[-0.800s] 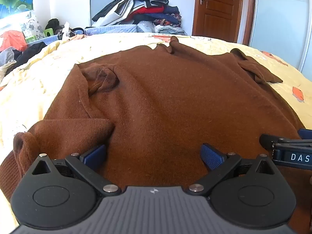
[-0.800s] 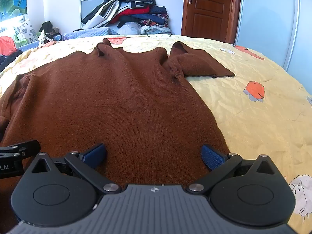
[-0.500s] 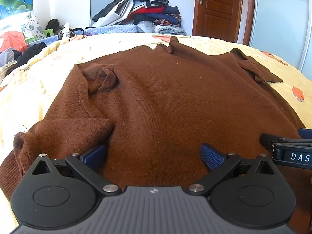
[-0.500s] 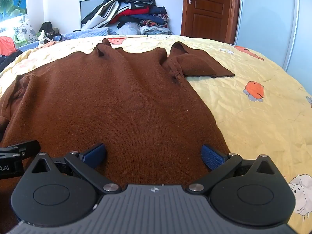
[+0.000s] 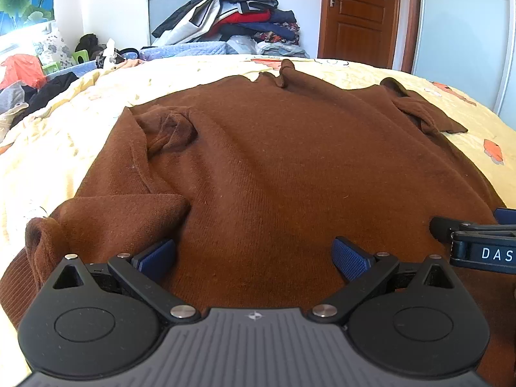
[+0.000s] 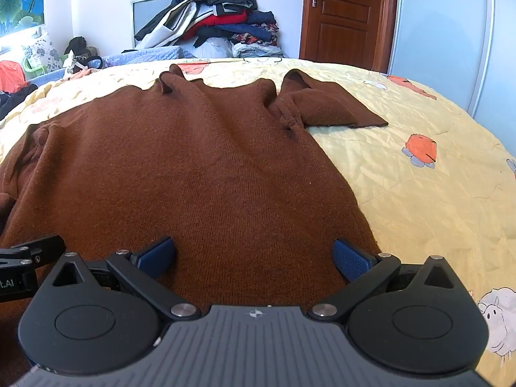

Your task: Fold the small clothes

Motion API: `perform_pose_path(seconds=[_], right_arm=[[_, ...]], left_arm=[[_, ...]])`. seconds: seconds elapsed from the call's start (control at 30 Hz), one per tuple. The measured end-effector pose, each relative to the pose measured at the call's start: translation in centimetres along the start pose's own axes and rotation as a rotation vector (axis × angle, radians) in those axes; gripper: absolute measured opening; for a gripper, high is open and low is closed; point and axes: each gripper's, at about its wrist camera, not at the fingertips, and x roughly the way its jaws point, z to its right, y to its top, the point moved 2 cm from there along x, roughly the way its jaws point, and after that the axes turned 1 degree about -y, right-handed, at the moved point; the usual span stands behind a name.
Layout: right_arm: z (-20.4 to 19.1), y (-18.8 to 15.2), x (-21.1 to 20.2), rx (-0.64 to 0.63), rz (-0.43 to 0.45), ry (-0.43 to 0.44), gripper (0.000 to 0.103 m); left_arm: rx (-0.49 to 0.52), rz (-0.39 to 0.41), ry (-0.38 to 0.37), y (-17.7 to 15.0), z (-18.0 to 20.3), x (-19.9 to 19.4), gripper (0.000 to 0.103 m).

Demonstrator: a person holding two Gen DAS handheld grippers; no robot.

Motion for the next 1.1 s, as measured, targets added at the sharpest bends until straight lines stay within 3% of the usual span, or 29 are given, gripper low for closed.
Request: perform_pose_path(seconds=[1.1], right_arm=[[-0.01,-0.18,-0.26,0.003,-0.001,-0.004,0.103]], left_arm=[[0.002,0.000,0.001,-0.06,0.06,0.19,0.103]])
